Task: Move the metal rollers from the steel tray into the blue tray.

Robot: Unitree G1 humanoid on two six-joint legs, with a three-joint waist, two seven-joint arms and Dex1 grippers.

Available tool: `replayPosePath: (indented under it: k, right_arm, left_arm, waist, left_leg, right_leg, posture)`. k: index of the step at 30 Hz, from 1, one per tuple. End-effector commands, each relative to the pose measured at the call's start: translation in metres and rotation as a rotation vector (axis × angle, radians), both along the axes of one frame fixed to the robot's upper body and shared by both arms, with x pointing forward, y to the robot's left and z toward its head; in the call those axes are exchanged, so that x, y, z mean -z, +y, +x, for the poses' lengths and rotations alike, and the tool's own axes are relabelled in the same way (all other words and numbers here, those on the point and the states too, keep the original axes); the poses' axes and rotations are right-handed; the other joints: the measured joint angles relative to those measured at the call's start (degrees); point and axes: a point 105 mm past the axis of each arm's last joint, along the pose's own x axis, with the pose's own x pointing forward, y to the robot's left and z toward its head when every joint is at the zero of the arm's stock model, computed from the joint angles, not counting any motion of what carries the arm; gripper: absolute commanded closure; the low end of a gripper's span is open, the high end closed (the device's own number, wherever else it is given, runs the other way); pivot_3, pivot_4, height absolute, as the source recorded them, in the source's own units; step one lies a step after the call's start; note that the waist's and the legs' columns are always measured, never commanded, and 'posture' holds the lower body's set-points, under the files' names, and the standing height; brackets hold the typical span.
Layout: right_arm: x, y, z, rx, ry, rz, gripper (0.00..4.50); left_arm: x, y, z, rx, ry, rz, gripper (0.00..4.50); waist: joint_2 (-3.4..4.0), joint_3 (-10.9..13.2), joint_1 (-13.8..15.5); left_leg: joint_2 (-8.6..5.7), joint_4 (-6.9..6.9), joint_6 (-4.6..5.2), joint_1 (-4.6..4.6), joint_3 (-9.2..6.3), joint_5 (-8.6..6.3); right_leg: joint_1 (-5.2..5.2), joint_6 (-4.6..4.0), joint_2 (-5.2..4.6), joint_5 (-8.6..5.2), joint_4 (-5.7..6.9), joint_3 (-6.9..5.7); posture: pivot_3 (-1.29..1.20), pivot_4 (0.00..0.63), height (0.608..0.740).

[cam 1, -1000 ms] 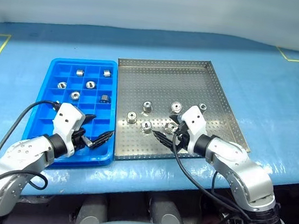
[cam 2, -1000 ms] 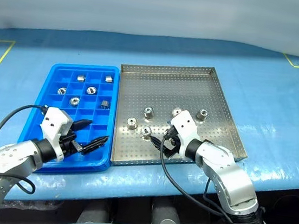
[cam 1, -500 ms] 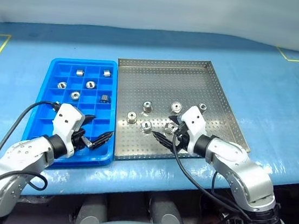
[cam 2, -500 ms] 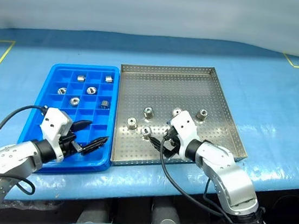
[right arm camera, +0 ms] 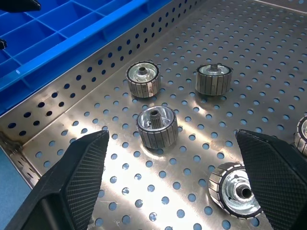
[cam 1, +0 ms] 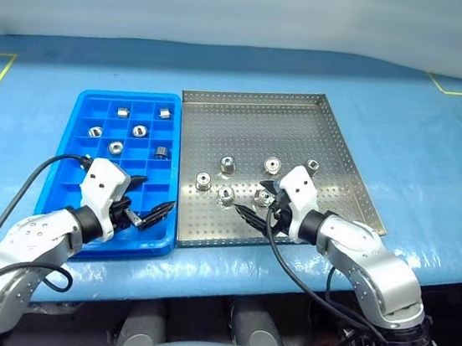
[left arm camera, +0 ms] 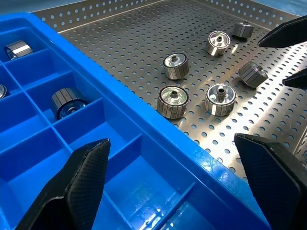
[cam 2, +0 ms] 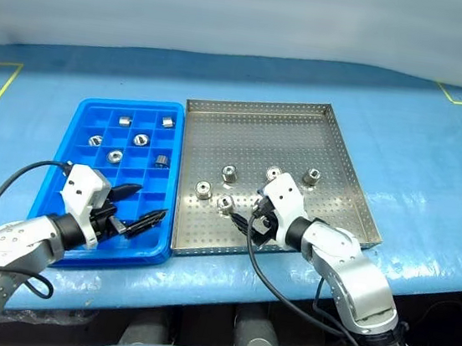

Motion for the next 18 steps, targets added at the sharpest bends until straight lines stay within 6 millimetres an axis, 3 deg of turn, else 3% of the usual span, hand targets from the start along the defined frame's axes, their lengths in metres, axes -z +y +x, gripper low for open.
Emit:
replayPosePath:
  k: [1,9,18]
  right_arm:
    - [-0.012,0.003,-0.002,-0.011,-0.051,0.020,0.03]
    - [-0.012,0.004,-0.002,0.000,-0.054,0.033,0.03]
    - [-0.011,0.007,-0.002,0.020,-0.069,0.051,0.03]
  left_arm:
    - [-0.013,-0.003,0.002,0.033,-0.051,0.013,0.00]
    - [-0.024,-0.001,0.020,0.077,-0.058,0.034,0.00]
    - [-0.044,-0.017,0.073,0.158,-0.052,0.052,0.00]
  waist:
    - [0.00,0.00,0.00]
    - [0.00,0.00,-0.08]
    - [-0.06,0.03,-0.29]
  left_leg:
    - [0.00,0.00,0.00,0.00,0.00,0.00]
    - [0.00,0.01,0.00,0.00,0.00,0.00]
    - [-0.03,0.09,0.00,-0.04,-0.05,0.00]
  right_leg:
    - [0.00,0.00,0.00,0.00,0.00,0.00]
    - [0.00,0.00,0.01,0.00,0.00,0.00]
    - [0.04,0.08,0.02,0.05,0.01,-0.02]
  posture:
    - [-0.10,0.150,0.740]
    - [-0.11,0.150,0.740]
    - [-0.14,0.150,0.740]
